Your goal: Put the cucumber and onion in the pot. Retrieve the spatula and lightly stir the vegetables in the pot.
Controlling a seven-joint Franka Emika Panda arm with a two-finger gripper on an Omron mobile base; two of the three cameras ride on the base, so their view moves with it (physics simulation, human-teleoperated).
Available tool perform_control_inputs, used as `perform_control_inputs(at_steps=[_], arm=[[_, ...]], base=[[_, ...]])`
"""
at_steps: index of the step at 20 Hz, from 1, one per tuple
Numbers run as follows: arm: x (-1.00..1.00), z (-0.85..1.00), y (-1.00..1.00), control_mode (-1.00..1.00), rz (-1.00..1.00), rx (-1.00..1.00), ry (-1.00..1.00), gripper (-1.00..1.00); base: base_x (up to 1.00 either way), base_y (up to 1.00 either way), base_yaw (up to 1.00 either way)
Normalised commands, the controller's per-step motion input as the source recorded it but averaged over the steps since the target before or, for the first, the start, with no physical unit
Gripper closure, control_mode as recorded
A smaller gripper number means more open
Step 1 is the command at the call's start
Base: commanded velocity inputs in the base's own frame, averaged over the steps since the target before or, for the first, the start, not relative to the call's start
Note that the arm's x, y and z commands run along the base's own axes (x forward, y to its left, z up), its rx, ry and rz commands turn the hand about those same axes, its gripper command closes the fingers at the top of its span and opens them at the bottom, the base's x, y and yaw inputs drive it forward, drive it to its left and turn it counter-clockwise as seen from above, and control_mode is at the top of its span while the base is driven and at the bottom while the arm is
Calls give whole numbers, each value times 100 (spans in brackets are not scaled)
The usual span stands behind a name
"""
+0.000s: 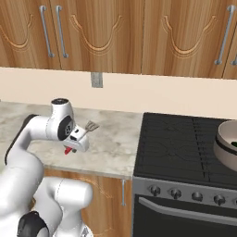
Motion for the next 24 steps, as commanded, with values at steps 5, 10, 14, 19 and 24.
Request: perform_control_inputs(at_steps=[5, 10, 14, 19, 24], arm=[[-47, 71, -20, -100, 11, 0, -2, 100], [-48, 46, -3, -100, 6, 0, -2, 100], [-14, 4, 0, -100, 2, 0, -1, 100], [0, 0, 0, -100, 0, 0, 0, 100], [0, 0, 0, 100, 0, 0, 0, 100]], base=[[0, 0, 0], [0, 0, 0], [0, 0, 0], [0, 0, 0], [-46, -48, -10]])
